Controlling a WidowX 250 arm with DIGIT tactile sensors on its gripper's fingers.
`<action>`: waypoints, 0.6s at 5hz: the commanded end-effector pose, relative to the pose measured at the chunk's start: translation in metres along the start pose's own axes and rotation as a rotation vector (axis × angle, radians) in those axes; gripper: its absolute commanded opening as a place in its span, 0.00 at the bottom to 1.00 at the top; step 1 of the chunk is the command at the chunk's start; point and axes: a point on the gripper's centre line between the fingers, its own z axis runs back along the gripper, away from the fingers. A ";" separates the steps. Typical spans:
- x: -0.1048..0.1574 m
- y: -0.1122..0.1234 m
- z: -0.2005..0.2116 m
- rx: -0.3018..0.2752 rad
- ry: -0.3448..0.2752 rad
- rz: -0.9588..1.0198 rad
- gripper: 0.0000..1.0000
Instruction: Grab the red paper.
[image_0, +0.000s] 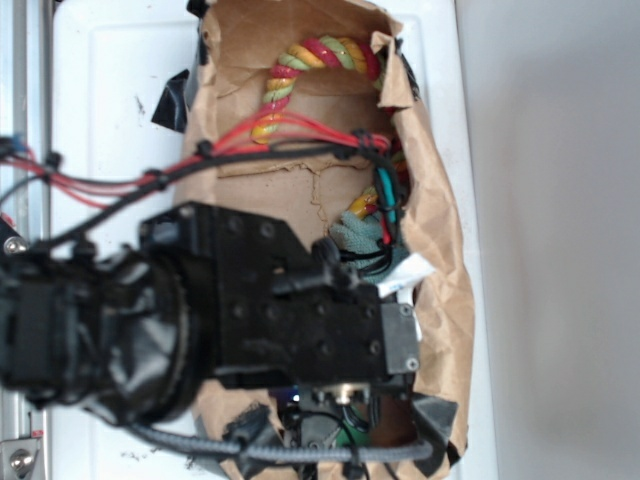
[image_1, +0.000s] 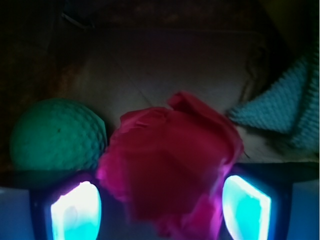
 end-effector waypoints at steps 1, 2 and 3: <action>0.009 -0.011 -0.005 -0.008 -0.005 -0.042 1.00; 0.008 -0.008 0.000 -0.010 -0.030 -0.026 0.00; 0.006 -0.002 0.009 -0.022 -0.047 0.013 0.00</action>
